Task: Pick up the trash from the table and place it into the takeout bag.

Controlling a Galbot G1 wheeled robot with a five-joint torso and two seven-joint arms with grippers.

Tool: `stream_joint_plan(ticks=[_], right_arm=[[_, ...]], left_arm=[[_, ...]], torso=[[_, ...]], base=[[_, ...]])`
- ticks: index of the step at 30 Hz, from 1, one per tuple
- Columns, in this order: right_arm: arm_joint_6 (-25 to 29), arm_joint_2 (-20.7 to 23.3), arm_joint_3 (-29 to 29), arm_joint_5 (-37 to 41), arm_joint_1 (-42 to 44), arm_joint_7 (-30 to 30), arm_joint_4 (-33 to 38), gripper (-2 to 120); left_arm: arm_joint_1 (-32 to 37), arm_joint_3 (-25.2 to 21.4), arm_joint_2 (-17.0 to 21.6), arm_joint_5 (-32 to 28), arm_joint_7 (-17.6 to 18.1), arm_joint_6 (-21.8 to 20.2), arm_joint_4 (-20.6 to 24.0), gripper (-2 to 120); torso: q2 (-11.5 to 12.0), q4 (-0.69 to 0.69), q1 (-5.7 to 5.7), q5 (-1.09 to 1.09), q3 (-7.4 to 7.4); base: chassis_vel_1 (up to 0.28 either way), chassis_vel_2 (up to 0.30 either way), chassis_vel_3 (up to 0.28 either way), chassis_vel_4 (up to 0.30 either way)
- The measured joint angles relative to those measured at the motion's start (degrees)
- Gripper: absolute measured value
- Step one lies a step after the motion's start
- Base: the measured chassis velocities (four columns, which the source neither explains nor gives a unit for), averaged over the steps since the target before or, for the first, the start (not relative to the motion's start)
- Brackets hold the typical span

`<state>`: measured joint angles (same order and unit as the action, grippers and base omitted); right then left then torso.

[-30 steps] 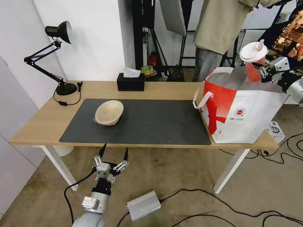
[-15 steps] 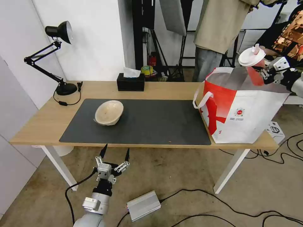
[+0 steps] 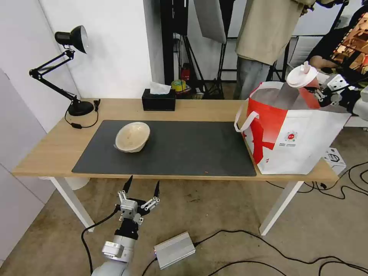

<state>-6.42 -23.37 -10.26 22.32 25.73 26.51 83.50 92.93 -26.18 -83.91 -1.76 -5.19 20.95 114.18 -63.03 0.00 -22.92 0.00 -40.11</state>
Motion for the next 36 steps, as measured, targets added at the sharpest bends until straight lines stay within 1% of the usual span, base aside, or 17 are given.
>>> stream_joint_plan(ticks=[3, 5, 6, 7, 10, 11, 14, 15, 17, 18, 20, 21, 22, 26, 27, 29, 36], right_arm=[[0.0, 0.0, 0.34, -0.14, -0.2, -0.11, -0.05, 3], [-0.01, -0.02, 0.71, -0.82, -0.52, -0.25, -0.13, 11], [-0.01, -0.02, 0.71, -0.82, -0.52, -0.25, -0.13, 11], [-0.06, -0.08, 0.83, -1.09, -0.63, -0.31, -0.14, 18], [-0.38, -0.27, 0.91, -1.46, -0.77, -0.47, -0.15, 30], [-0.38, -0.27, 0.91, -1.46, -0.77, -0.47, -0.15, 30], [-0.66, -0.42, 0.95, -1.69, -0.79, -0.48, -0.15, 46], [-0.66, -0.42, 0.95, -1.69, -0.79, -0.48, -0.15, 46], [-0.73, -0.45, 1.04, -1.77, -0.79, -0.43, -0.15, 55], [-0.73, -0.45, 1.04, -1.77, -0.79, -0.43, -0.15, 55], [-0.78, -0.46, 1.08, -1.85, -0.8, -0.38, -0.13, 68], [-0.84, -0.47, 1.09, -1.89, -0.81, -0.34, -0.09, 70], [-0.84, -0.47, 1.09, -1.89, -0.81, -0.34, -0.09, 70], [-0.97, -0.49, 1.09, -2.03, -0.84, -0.18, 0.05, 89], [-0.97, -0.49, 1.09, -2.03, -0.84, -0.18, 0.05, 89], [-1.0, -0.45, 1.09, -2.11, -0.87, 0.08, 0.12, 97], [-1.1, -0.4, 1.14, -2.54, -0.99, 0.9, 0.28, 100]], left_arm=[[0.07, 0.01, -0.02, 0.0, 0.0, 0.03, 0.09, 100], [0.17, 0.09, -0.08, 0.0, -0.01, 0.09, 0.1, 100], [0.17, 0.09, -0.08, 0.0, -0.01, 0.09, 0.1, 100], [0.23, 0.16, -0.15, 0.0, -0.01, 0.2, 0.1, 100], [0.38, 0.27, -0.27, 0.05, -0.03, 0.39, 0.2, 100], [0.38, 0.27, -0.27, 0.05, -0.03, 0.39, 0.2, 100], [0.41, 0.26, -0.3, 0.05, -0.04, 0.42, 0.36, 100], [0.41, 0.26, -0.3, 0.05, -0.04, 0.42, 0.36, 100], [0.36, 0.2, -0.28, 0.06, -0.04, 0.43, 0.41, 100], [0.36, 0.2, -0.28, 0.06, -0.04, 0.43, 0.41, 100], [0.27, 0.2, -0.29, 0.05, -0.04, 0.42, 0.41, 100], [0.23, 0.24, -0.32, 0.06, -0.04, 0.43, 0.41, 100], [0.23, 0.24, -0.32, 0.06, -0.04, 0.43, 0.41, 100], [0.15, 0.36, -0.42, 0.04, -0.05, 0.43, 0.34, 100], [0.15, 0.36, -0.42, 0.04, -0.05, 0.43, 0.34, 100], [0.05, 0.36, -0.42, -0.01, -0.05, 0.42, 0.34, 100], [-0.09, 0.35, -0.39, -0.17, -0.05, 0.41, 0.12, 100]], torso=[[0.0, -0.01, 0.0, 0.0, 0.0], [0.0, 0.0, 0.0, 0.0, 0.0], [0.0, 0.0, 0.0, 0.0, 0.0], [0.0, 0.0, 0.0, -0.01, 0.0], [0.0, 0.0, 0.0, 0.0, 0.0], [0.0, 0.0, 0.0, 0.0, 0.0], [0.01, 0.0, 0.0, 0.0, 0.0], [0.01, 0.0, 0.0, 0.0, 0.0], [0.01, 0.0, 0.0, 0.0, 0.0], [0.01, 0.0, 0.0, 0.0, 0.0], [0.01, 0.0, 0.0, 0.0, 0.0], [0.01, 0.0, 0.0, 0.0, 0.0], [0.01, 0.0, 0.0, 0.0, 0.0], [0.01, 0.0, 0.0, 0.0, 0.0], [0.01, 0.0, 0.0, 0.0, 0.0], [0.01, 0.0, 0.0, 0.0, 0.0], [0.01, 0.0, 0.0, 0.0, 0.0]], base=[[0.0, 0.0, 0.0, 0.0], [0.0, 0.0, 0.0, 0.0], [0.0, 0.0, 0.0, 0.0], [0.0, 0.0, 0.0, 0.0], [0.0, 0.0, 0.0, 0.0], [0.0, 0.0, 0.0, 0.0], [0.0, 0.0, 0.0, 0.0], [0.0, 0.0, 0.0, 0.0], [0.0, 0.0, 0.0, 0.0], [0.0, 0.0, 0.0, 0.0], [0.0, 0.0, 0.0, 0.0], [0.0, 0.0, 0.0, 0.0], [0.0, 0.0, 0.0, 0.0], [0.0, 0.0, 0.0, 0.0], [0.0, 0.0, 0.0, 0.0], [0.0, 0.0, 0.0, 0.0], [0.0, 0.0, 0.0, 0.0]])
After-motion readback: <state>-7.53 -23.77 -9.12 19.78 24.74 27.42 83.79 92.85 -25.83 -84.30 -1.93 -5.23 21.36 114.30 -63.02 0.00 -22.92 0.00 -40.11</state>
